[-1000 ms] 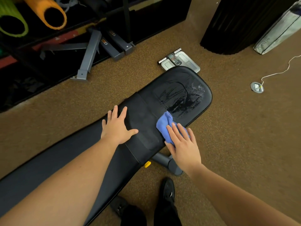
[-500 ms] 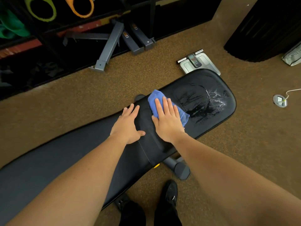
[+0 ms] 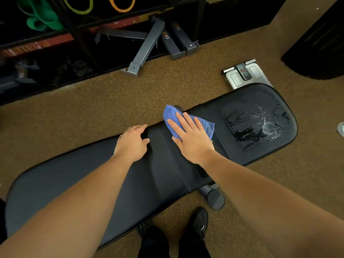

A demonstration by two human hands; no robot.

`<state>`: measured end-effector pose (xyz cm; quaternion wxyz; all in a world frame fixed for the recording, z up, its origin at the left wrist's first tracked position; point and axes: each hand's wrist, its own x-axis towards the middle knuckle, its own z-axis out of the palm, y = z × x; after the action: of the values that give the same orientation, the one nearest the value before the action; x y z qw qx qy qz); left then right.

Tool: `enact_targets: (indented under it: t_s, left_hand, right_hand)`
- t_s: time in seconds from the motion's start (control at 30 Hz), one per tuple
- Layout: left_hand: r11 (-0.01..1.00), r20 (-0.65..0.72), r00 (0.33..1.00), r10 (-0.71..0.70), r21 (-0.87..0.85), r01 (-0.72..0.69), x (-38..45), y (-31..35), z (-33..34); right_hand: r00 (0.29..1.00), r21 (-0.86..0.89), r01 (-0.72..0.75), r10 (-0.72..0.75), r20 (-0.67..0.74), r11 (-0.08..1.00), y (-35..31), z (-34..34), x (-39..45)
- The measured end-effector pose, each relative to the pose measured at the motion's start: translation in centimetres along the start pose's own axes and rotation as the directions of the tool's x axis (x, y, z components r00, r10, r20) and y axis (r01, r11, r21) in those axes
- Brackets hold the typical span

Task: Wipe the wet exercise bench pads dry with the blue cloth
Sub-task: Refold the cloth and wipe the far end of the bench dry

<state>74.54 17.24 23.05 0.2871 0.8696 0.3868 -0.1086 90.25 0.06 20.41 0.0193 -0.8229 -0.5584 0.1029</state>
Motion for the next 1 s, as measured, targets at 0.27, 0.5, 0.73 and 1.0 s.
enact_targets:
  t_s: [0.27, 0.5, 0.73, 1.0]
  left_hand:
    - [0.999, 0.029, 0.999, -0.025, -0.045, 0.026, -0.4, 0.1, -0.3]
    - [0.997, 0.224, 0.974, 0.041, 0.053, -0.054, -0.4, -1.3, -2.4]
    - [0.984, 0.275, 0.955, 0.112, 0.1, -0.145, -0.7, -2.1, -2.4]
    - [0.982, 0.257, 0.957, 0.133, 0.097, -0.163, -0.6, -2.8, -2.1]
  right_hand:
    - [0.944, 0.125, 0.315, -0.324, 0.06, 0.941, -0.4, 0.9, -6.1]
    - [0.973, 0.544, -0.149, 0.22, -0.067, 0.826, 1.0, -3.3, -7.8]
    - [0.968, 0.371, -0.124, 0.194, -0.157, 0.92, -0.2, -6.2, 0.7]
    - [0.994, 0.161, -0.027, 0.01, 0.105, 0.987, -3.6, -1.7, 2.6]
